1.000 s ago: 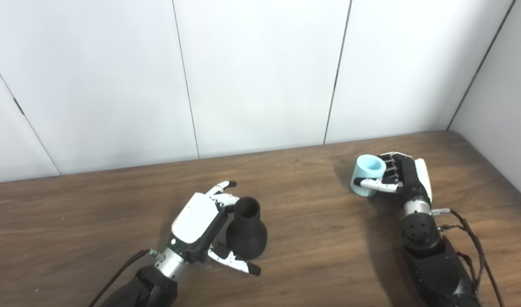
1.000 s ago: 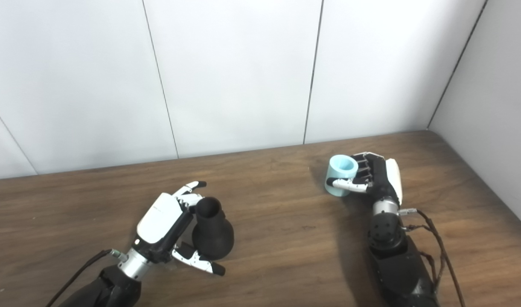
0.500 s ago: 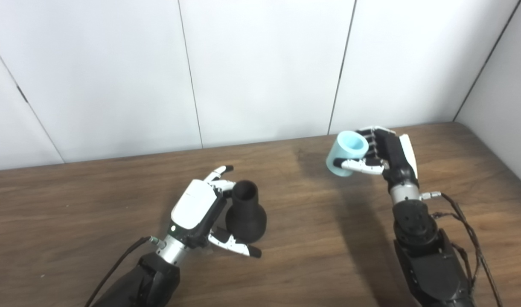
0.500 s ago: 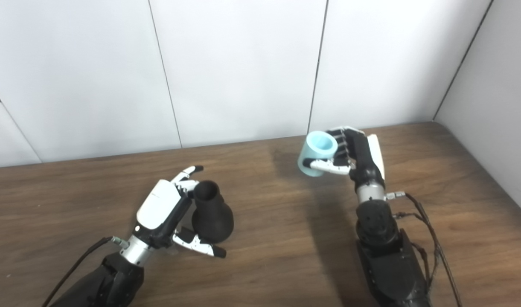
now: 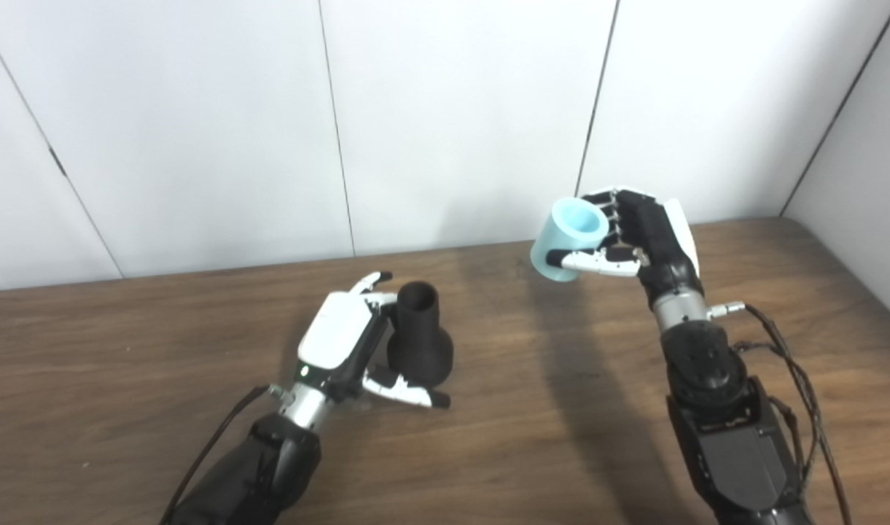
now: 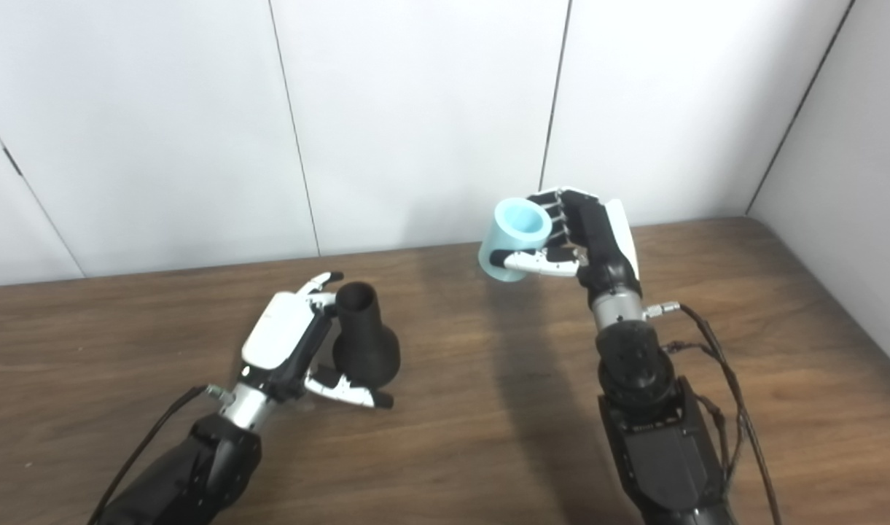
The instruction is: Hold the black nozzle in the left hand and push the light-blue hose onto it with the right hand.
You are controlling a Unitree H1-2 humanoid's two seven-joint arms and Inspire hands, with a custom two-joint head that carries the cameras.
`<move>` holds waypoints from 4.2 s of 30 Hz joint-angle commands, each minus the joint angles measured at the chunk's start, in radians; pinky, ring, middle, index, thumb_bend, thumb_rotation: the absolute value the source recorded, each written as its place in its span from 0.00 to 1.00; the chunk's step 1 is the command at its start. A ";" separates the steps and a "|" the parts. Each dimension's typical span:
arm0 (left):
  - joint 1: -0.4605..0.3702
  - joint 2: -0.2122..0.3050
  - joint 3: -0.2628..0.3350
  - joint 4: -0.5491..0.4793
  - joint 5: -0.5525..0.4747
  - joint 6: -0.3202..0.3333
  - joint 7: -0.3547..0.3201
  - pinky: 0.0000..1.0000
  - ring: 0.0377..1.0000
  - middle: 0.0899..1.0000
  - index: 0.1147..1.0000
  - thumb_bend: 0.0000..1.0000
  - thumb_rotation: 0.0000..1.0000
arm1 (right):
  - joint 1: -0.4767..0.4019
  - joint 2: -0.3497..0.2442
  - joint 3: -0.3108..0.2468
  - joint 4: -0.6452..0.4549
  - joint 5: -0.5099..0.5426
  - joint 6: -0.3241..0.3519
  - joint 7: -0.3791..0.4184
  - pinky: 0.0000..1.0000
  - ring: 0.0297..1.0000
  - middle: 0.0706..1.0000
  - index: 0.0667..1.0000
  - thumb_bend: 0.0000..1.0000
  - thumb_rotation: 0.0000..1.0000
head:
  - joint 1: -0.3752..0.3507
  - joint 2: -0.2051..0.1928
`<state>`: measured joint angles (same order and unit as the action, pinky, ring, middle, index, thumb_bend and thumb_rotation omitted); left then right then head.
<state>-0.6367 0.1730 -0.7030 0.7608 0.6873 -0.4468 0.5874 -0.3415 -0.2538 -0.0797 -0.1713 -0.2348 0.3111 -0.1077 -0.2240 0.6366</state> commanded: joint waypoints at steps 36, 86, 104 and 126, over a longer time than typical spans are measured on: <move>0.289 -0.201 0.034 0.459 0.069 -0.023 0.135 0.87 0.49 0.38 0.44 0.50 0.00 | -0.196 0.026 0.027 -0.213 0.033 0.040 0.115 0.35 0.41 0.44 0.47 0.52 0.00 | 0.099 0.004; 0.300 -0.210 0.062 0.481 0.123 -0.022 0.106 0.87 0.48 0.37 0.45 0.50 0.00 | -0.245 0.160 0.106 -0.241 0.027 0.115 0.134 0.33 0.40 0.43 0.47 0.52 0.00 | 0.097 0.008; 0.292 -0.204 0.075 0.500 0.121 -0.022 0.076 0.88 0.48 0.37 0.45 0.50 0.00 | -0.285 0.093 0.092 -0.244 0.011 0.108 0.168 0.35 0.41 0.43 0.48 0.52 0.00 | 0.084 0.002; 0.296 -0.205 0.080 0.499 0.119 -0.022 0.062 0.88 0.48 0.36 0.45 0.50 0.00 | -0.273 0.068 0.097 -0.298 -0.023 0.156 0.234 0.33 0.40 0.43 0.48 0.52 0.00 | 0.085 0.007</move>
<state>-0.7170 0.0683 -0.5809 0.9797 0.8527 -0.4460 0.6141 -0.4840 -0.1640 0.0252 -0.3159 -0.2317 0.4708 0.1154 -0.1381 0.6427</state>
